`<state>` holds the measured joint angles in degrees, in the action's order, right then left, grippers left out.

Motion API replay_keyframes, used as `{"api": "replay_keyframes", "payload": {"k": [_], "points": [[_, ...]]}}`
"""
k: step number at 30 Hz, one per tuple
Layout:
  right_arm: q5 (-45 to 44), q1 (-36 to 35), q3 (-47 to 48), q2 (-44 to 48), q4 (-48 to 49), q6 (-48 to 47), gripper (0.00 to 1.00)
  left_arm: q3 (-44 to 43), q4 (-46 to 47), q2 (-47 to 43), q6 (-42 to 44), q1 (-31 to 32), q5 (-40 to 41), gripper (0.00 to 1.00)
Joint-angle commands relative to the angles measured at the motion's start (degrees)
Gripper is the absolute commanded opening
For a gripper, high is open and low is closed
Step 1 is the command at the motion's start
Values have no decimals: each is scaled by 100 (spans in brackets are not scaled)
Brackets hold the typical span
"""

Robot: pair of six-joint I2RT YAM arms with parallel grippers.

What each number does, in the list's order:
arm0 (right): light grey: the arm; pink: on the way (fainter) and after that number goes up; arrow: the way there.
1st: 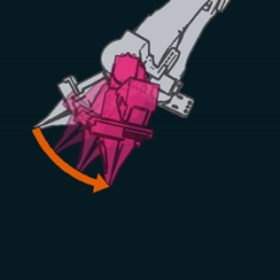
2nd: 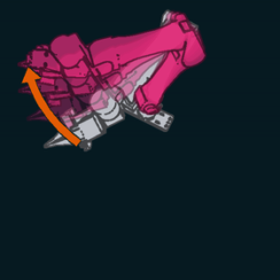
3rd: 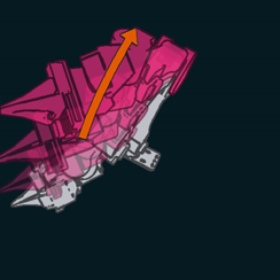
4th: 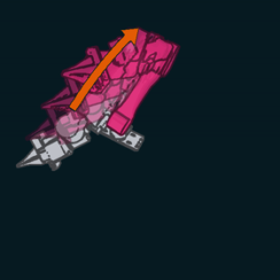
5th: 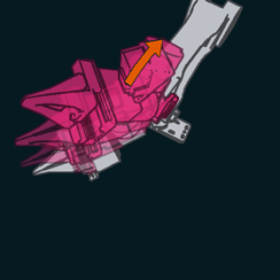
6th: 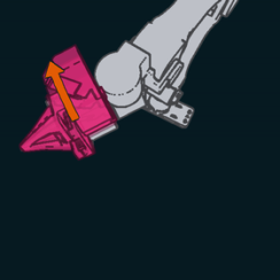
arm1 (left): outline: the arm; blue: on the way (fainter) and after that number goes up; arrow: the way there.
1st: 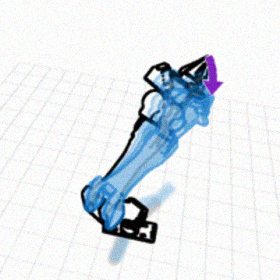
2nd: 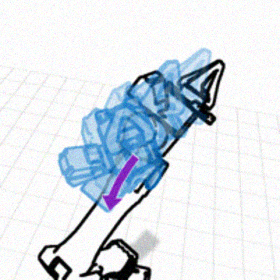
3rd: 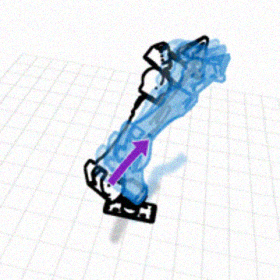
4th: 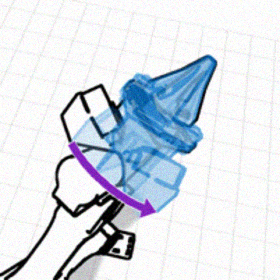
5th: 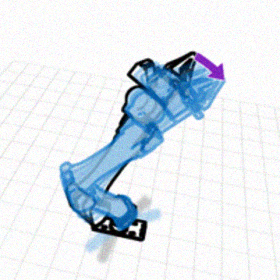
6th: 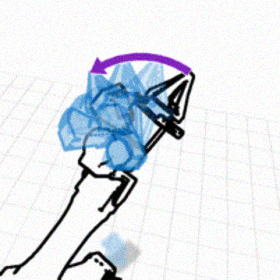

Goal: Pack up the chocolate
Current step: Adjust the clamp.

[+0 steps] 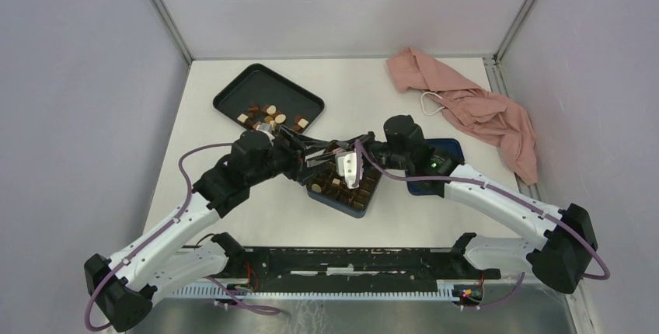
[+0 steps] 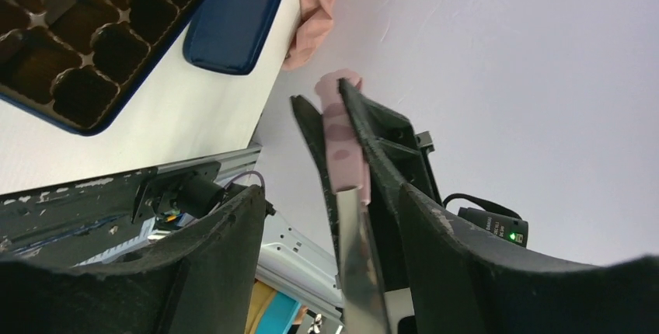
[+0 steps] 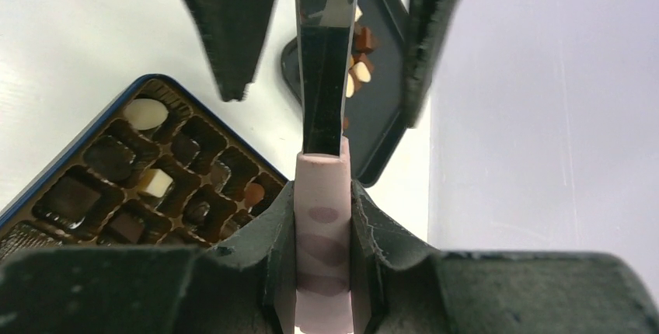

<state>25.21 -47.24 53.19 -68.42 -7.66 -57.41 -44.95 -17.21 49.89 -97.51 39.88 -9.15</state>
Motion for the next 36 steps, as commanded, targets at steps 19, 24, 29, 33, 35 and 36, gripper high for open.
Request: {"api": "replay_keyframes", "payload": {"k": [19,24,29,33,35,36], "points": [[-484,-162,-463,-10,1223,327,16,-228,122,227,-356,12,-70,17],[-446,-162,-450,12,1145,339,19,-148,259,232,-316,15,-94,2],[-452,-161,-403,37,1020,353,43,-111,373,250,-166,19,-34,2],[-416,-154,-263,95,780,438,70,27,673,155,4,11,213,2],[-368,-149,-209,125,618,542,74,148,884,143,30,11,263,2],[-340,-137,-192,131,595,563,76,217,1017,154,38,18,247,2]]}}
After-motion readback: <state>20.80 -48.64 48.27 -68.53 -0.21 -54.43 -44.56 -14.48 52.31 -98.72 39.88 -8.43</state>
